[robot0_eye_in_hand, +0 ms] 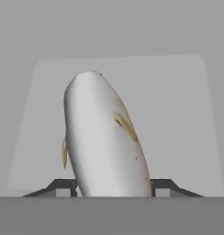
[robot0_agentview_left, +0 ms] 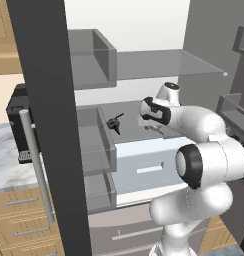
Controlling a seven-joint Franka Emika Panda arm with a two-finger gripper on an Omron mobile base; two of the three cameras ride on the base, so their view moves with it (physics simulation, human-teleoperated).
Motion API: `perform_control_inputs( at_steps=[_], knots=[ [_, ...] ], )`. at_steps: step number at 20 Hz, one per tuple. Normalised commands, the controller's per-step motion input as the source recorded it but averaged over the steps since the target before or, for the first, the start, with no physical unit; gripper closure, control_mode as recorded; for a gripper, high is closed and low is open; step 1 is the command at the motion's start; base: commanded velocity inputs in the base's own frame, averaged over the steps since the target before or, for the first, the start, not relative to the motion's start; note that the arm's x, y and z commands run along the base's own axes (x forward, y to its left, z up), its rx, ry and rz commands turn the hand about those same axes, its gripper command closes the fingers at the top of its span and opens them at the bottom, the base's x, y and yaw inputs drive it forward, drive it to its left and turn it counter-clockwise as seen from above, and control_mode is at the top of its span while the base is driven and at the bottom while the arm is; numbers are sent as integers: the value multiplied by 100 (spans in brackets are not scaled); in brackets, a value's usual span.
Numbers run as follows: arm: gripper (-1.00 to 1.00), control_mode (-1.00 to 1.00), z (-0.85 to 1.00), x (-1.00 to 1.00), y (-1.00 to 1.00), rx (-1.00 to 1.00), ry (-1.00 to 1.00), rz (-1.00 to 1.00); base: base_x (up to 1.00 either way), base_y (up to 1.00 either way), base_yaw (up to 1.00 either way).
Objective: Gather the mushroom and bell pepper from the fridge and place them on a tray on the dining counter. Then gather the fishs from the fridge and place them on the other tray.
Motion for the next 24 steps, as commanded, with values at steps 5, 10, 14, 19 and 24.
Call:
perform_control_inputs(
  at_steps=[5, 10, 14, 19, 24],
  knots=[
    [100, -100, 66, -86, -1, 0, 4, -3, 0, 0, 0],
    [100, -100, 30, -97, 0, 0, 0, -2, 0, 0, 0],
    [100, -100, 17, -94, 0, 0, 0, 0, 0, 0, 0],
    [100, -100, 38, -69, 12, -2, 0, -1, 0, 0, 0],
    [100, -100, 22, -62, 15, -7, 0, -4, 0, 0, 0]
  ],
)
